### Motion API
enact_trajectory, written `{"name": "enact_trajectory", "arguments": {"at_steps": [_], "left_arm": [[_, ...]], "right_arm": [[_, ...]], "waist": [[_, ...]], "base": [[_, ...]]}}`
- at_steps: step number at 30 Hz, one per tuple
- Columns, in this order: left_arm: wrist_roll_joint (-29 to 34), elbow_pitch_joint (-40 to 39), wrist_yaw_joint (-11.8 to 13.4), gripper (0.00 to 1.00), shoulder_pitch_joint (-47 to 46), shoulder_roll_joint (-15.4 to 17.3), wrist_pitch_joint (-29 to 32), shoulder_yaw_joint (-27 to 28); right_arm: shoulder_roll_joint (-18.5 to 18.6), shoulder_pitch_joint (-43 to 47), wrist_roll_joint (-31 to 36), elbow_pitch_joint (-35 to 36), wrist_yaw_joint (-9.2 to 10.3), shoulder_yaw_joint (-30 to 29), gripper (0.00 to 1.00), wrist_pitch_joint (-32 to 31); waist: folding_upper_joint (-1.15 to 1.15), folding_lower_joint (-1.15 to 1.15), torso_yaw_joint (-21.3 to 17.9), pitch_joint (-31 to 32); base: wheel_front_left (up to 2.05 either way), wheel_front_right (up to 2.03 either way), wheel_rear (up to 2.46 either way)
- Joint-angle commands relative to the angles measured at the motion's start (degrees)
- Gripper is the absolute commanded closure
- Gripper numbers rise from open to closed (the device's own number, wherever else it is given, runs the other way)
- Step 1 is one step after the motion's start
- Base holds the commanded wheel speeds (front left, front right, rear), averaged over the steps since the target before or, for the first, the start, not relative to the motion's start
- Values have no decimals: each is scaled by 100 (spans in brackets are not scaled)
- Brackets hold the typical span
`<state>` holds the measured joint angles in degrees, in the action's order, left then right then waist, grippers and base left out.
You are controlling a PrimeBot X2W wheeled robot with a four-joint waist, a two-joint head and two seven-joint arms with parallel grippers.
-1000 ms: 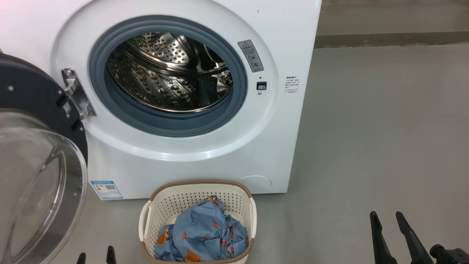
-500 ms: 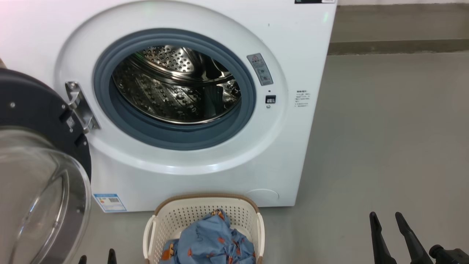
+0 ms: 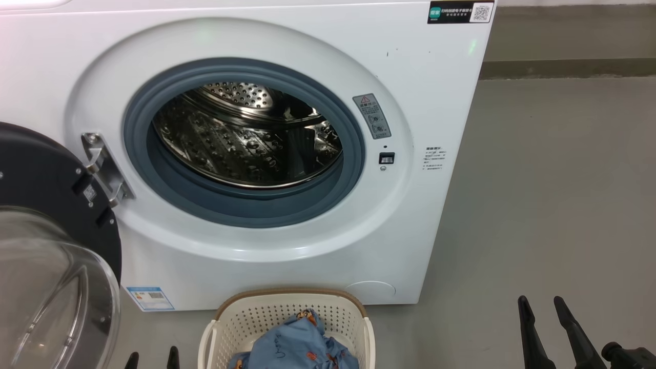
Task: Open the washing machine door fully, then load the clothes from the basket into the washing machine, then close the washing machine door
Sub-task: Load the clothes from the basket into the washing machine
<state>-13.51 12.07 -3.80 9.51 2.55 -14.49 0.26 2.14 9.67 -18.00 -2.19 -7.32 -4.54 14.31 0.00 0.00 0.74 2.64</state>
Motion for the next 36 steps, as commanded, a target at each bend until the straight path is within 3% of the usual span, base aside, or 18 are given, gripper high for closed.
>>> {"name": "enact_trajectory", "arguments": {"at_steps": [1, 21, 36], "left_arm": [[-28, -150, -6, 0, -76, 33, -51, 160], [71, -170, -193, 0, -66, 37, -51, 90], [-379, -78, -349, 0, -382, 575, 441, -319]], "right_arm": [[77, -121, -39, 137, -17, 122, 0, 69], [75, -275, -178, 102, -17, 192, 0, 69], [74, -832, -525, 156, -17, 366, 0, 69]], "waist": [[0, 0, 8, -10], [0, 0, -93, -237], [0, 0, -681, -1252]], "base": [[0, 0, 0], [0, 0, 0], [0, 0, 0]]}}
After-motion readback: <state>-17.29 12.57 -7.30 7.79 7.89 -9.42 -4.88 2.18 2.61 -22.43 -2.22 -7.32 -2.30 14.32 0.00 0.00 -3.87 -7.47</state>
